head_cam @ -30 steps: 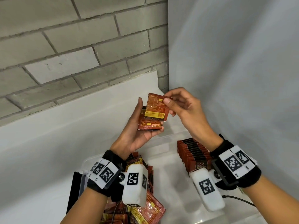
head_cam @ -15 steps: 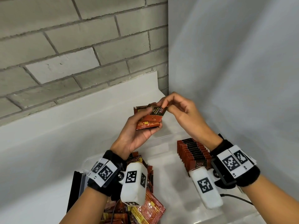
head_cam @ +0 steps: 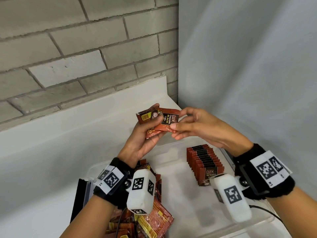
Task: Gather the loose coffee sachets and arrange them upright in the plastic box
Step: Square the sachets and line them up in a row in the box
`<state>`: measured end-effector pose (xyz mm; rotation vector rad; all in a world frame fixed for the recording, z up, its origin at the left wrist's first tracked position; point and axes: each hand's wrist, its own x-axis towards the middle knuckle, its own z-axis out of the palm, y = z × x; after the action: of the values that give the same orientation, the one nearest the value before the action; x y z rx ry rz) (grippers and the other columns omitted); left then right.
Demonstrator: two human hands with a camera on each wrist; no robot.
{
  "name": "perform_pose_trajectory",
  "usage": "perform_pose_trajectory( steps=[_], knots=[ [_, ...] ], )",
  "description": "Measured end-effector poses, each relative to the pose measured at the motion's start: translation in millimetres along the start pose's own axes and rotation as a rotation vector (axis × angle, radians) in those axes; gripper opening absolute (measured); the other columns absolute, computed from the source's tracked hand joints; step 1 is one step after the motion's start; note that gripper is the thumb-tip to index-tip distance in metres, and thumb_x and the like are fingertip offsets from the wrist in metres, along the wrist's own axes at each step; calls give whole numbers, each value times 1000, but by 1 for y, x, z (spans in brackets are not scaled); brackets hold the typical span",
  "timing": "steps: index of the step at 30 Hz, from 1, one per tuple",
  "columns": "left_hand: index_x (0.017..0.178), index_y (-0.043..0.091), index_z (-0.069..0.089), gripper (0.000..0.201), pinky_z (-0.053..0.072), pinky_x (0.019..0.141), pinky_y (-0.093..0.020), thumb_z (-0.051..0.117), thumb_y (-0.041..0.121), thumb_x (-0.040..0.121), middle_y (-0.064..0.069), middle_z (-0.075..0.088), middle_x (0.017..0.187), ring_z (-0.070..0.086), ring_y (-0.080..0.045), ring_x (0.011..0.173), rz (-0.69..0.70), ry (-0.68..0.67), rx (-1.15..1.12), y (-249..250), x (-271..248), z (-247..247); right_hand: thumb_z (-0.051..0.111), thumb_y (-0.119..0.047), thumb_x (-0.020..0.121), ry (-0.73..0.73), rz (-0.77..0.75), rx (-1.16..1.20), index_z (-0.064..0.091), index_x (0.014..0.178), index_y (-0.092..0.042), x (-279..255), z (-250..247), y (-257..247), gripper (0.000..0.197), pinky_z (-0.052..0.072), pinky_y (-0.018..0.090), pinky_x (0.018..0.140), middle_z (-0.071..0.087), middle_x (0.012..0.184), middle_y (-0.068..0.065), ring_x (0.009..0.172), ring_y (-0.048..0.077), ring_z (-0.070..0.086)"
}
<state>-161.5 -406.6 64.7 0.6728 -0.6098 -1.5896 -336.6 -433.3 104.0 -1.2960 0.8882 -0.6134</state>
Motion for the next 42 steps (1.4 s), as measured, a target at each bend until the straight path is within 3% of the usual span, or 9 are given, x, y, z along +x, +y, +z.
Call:
perform_pose_trajectory(
  steps=[6, 9, 13, 17, 21, 25, 30, 37, 42],
  knots=[
    [126, 11, 54, 81, 54, 90, -38, 90, 7, 53, -17, 65, 119, 64, -29, 109, -54, -23, 103, -5, 0, 1, 69, -1, 80, 80, -31, -166, 65, 93, -2, -20, -17, -10, 14, 57, 19, 63, 70, 73, 8, 64, 13, 68],
    [116, 9, 60, 74, 57, 82, -38, 93, 11, 50, -15, 68, 99, 67, -25, 95, -76, 23, 2, -3, 1, -3, 71, -9, 80, 103, -46, -338, 70, 92, -7, -43, -34, -18, 12, 53, 18, 63, 71, 73, 5, 66, 12, 64],
    [106, 9, 62, 33, 57, 68, -31, 71, 11, 74, -13, 62, 86, 64, -21, 74, -66, 68, -62, -1, -2, 1, 75, -23, 77, 16, 16, -698, 76, 84, -26, -77, -47, -13, 7, 44, 15, 69, 73, 78, -9, 71, 0, 62],
    [113, 7, 57, 30, 56, 70, -30, 54, 12, 83, -15, 61, 86, 62, -22, 76, -60, 70, -102, 0, -3, 4, 79, -25, 74, 41, 76, -871, 74, 79, -39, -94, -46, 10, 16, 40, 5, 67, 66, 70, -27, 72, -11, 58],
    [114, 6, 58, 37, 56, 70, -31, 49, 8, 78, -15, 61, 85, 63, -23, 74, -69, 62, -95, 0, -2, 3, 77, -33, 77, -5, 75, -1047, 65, 72, -56, -97, -46, 34, 26, 35, 9, 73, 61, 92, -10, 87, 5, 49],
    [112, 6, 61, 36, 56, 67, -32, 50, 5, 78, -14, 63, 84, 64, -22, 74, -74, 84, -67, 0, -3, 4, 76, -29, 79, -1, 15, -1116, 59, 70, -57, -91, -48, 51, 34, 31, 7, 72, 57, 97, -7, 87, 1, 40],
    [117, 4, 57, 33, 57, 67, -33, 50, 2, 85, -14, 65, 88, 68, -22, 75, -83, 117, -30, -1, -3, 4, 77, -25, 78, 13, -112, -1211, 75, 92, -40, -89, -49, 65, 20, 29, 10, 70, 57, 91, -9, 87, -5, 33],
    [109, 6, 61, 30, 57, 84, -32, 57, 1, 80, -9, 72, 96, 69, -20, 89, -87, 102, 22, -2, -2, 6, 93, -13, 50, 25, -366, -1316, 78, 75, -30, -92, -45, 66, 33, 21, 11, 62, 64, 64, -15, 71, 11, 36],
    [113, 5, 61, 37, 58, 76, -29, 59, 0, 76, -9, 73, 97, 71, -19, 89, -93, 85, 60, -2, -3, 6, 94, -14, 46, 26, -398, -1311, 78, 75, -30, -91, -47, 69, 37, 21, 10, 62, 63, 63, -17, 71, 12, 37]
  ],
)
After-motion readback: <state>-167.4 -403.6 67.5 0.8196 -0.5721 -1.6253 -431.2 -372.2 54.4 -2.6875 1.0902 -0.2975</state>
